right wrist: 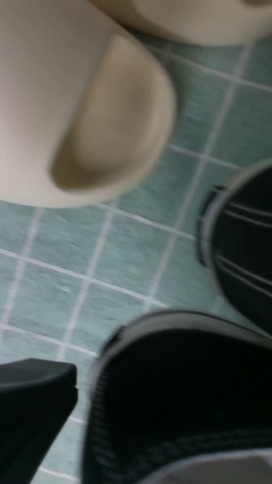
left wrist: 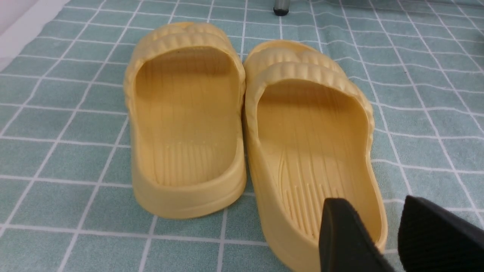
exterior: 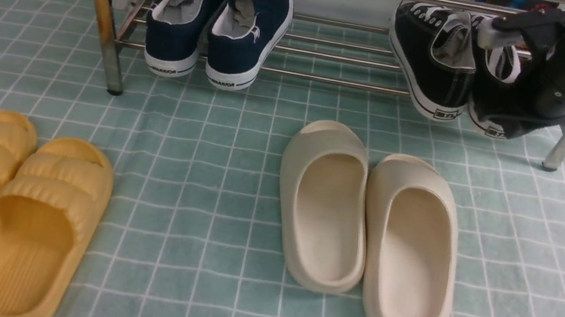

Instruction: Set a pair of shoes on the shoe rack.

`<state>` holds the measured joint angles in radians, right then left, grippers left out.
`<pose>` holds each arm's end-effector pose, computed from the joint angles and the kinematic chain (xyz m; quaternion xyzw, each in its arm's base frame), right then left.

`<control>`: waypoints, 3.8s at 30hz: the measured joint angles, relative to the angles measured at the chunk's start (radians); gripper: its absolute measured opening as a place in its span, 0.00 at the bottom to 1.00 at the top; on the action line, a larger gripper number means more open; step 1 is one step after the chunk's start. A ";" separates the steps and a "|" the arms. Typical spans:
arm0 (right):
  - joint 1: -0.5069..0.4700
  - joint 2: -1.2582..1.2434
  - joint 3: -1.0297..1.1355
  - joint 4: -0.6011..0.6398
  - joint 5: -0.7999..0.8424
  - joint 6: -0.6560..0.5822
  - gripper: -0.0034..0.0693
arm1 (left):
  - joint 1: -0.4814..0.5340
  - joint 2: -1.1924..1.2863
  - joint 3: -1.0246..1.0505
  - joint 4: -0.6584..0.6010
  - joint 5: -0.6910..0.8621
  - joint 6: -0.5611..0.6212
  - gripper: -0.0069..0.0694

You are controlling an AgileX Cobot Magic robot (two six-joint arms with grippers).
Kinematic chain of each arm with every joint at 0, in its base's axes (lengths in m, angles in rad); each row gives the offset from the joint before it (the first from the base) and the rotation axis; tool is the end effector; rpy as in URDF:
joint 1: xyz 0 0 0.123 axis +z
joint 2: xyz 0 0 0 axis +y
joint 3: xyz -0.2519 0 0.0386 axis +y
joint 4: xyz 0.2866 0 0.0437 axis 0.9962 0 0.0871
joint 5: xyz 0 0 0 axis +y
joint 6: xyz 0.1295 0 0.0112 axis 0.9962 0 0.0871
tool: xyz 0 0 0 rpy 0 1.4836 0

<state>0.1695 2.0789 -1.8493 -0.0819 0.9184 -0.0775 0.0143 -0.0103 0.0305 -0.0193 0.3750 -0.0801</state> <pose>0.5028 0.0775 0.1885 -0.1348 0.9575 -0.0261 0.2535 0.1590 0.0014 0.1574 -0.0432 0.8060 -0.0276 0.5897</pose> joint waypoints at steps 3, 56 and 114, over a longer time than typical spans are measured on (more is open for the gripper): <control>0.001 0.016 -0.002 -0.037 -0.011 0.061 0.04 | 0.000 0.000 0.000 0.000 0.000 0.000 0.40; 0.001 -1.487 0.906 0.183 -0.146 0.010 0.04 | 0.000 0.000 0.000 0.000 0.000 0.000 0.40; -0.210 -2.089 1.873 -0.004 -0.566 0.305 0.04 | 0.000 0.000 0.000 0.000 0.009 0.000 0.40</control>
<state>-0.0407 -0.0102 0.0238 -0.0859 0.3524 0.2273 0.0143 -0.0103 0.0305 -0.0193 0.3836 -0.0799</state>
